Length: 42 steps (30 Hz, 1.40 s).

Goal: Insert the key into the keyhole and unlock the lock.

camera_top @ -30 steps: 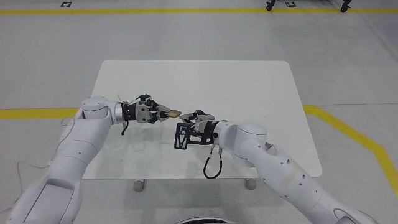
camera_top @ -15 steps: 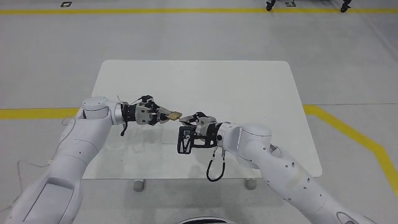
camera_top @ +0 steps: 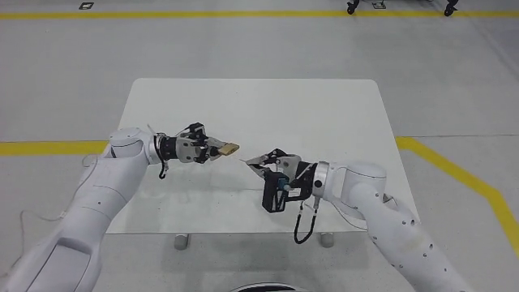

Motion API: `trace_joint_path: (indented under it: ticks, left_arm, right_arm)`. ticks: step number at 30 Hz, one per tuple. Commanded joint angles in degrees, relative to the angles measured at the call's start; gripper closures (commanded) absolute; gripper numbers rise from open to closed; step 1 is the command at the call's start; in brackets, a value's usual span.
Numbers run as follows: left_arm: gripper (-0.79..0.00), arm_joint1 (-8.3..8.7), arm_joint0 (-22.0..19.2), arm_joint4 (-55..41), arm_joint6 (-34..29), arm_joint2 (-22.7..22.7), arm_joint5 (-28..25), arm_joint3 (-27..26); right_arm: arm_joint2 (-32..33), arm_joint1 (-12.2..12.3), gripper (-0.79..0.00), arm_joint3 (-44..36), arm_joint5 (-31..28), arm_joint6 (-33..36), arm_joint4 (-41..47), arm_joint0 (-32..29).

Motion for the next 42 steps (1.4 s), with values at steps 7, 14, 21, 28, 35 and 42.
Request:
trace_joint_path:
  ticks: [7, 14, 21, 28, 35, 42]
  left_arm:
    - [0.0, 2.53, -0.2, -4.1, 0.0, 4.2, -1.8, -4.4]
    - [0.0, 4.2, -1.1, -5.1, 0.0, 7.7, -4.8, -5.0]
    - [0.0, 5.13, -2.4, -7.1, 0.0, 10.8, -6.1, -4.8]
    - [0.0, 5.7, -3.6, -9.0, 0.0, 13.2, -7.1, -4.1]
    - [0.0, 5.75, -4.7, -10.9, 0.0, 15.0, -7.4, -2.9]
    - [0.0, 5.57, -5.7, -12.6, 0.0, 15.7, -8.8, -0.9]
  right_arm:
    - [1.5, -0.6, 0.0, 0.3, 7.9, 15.1, 7.3, -1.0]
    - [-5.8, -2.2, 0.0, 1.7, 10.8, 23.8, 7.6, 4.1]
    - [-12.3, -3.6, 0.0, 2.4, 13.6, 30.3, 4.9, 7.8]
    - [-14.4, -4.1, 0.0, 2.0, 12.9, 30.8, 4.2, 8.7]
    - [-14.2, -3.8, 0.0, 0.2, 9.8, 27.2, 3.5, 7.7]
    - [-10.5, -2.9, 0.0, -2.4, 11.1, 25.8, 2.3, 4.2]
